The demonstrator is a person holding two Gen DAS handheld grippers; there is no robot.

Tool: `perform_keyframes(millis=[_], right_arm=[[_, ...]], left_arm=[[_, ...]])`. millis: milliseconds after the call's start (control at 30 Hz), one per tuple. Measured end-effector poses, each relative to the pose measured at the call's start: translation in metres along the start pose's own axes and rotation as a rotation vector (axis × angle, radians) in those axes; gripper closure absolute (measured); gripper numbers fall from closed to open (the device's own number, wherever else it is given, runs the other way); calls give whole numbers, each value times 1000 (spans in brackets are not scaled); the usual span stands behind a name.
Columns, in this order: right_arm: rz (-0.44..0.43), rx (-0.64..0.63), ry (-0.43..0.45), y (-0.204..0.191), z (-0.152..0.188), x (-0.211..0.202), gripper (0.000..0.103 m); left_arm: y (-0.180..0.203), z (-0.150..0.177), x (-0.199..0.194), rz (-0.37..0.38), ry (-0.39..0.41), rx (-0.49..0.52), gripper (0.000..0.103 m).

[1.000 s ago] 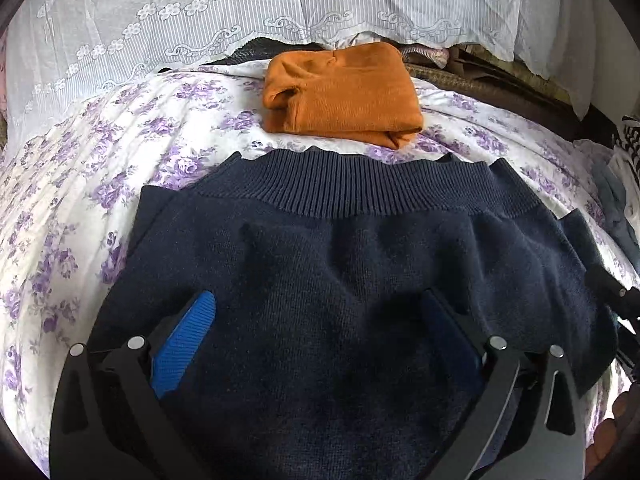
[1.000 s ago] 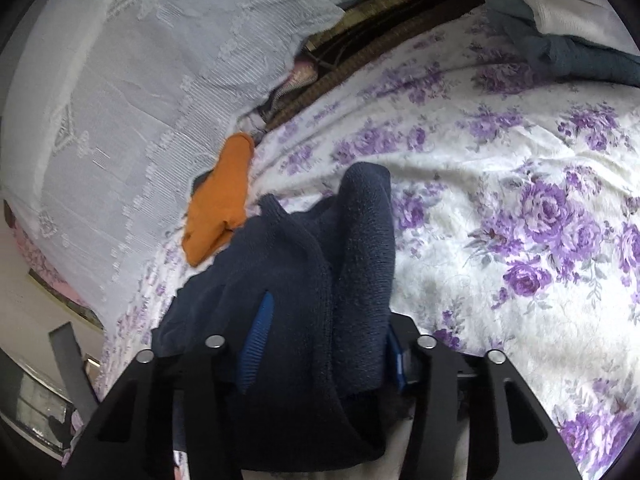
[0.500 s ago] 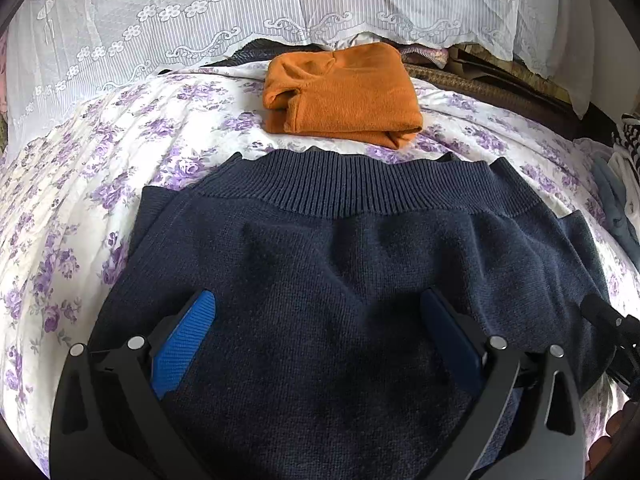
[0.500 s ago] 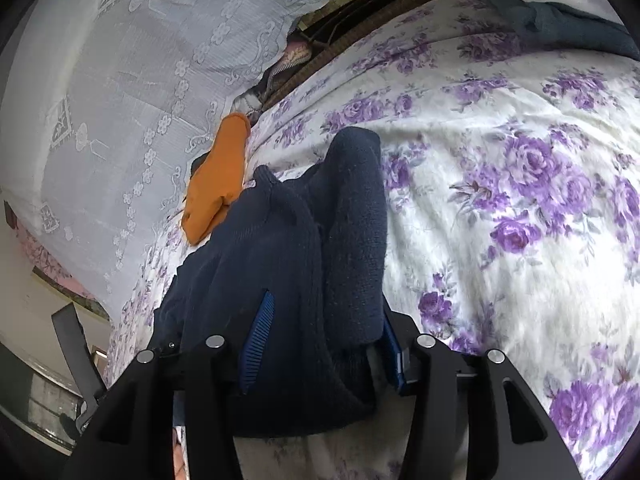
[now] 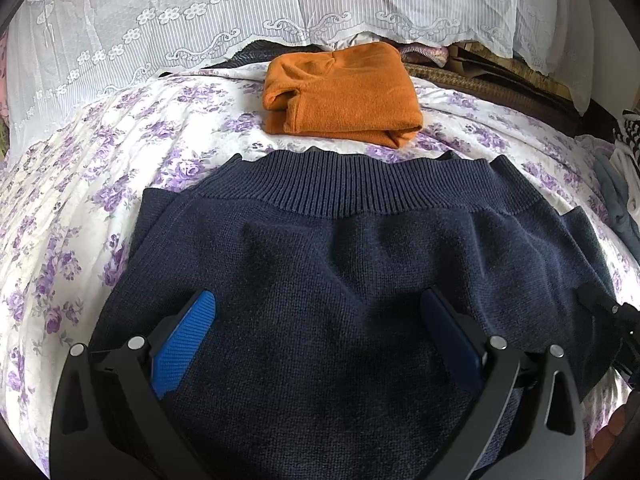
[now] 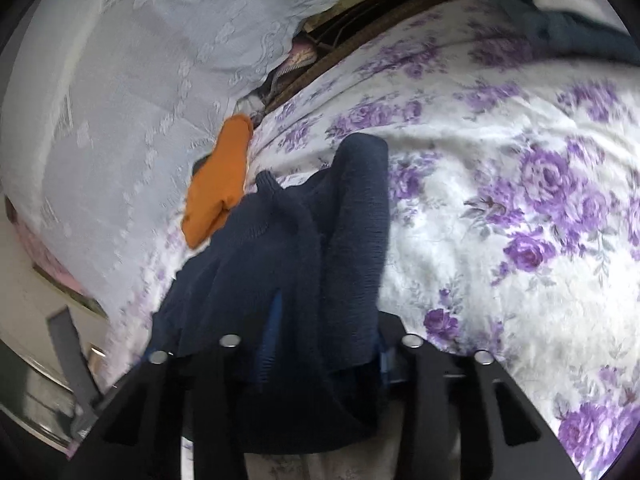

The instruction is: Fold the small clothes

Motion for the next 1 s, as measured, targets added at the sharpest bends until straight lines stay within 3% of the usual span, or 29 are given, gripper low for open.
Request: perform_keyframes(millis=[133, 233, 400, 600, 767, 1000], right_arm=[[-6, -16, 22, -4, 0, -3, 68], [7, -5, 50, -7, -1, -10, 76], [58, -107, 127, -38, -3, -32, 79], [70, -199, 189, -78, 0, -52, 80], [62, -255, 204, -101, 7, -60, 80], [31, -331, 188, -142, 21, -61, 80]], left_arm=[[0, 0, 0, -5, -1, 6, 4], [-1, -1, -2, 8, 3, 0, 4], [5, -12, -12, 109, 16, 9, 5], [33, -26, -13, 78, 33, 112, 4], [18, -33, 3, 131, -35, 34, 4], [8, -37, 4, 194, -38, -15, 4]])
Point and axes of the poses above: each gripper's, at about its wrist camera, not at the fingertips, and x roughly the way its jaws point, y to its right, z to its underside, the point moved 1 cm from there along x, roughly the way its jaws point, and after that the axes turned 11 degrees about z, right-handed, at the moved point
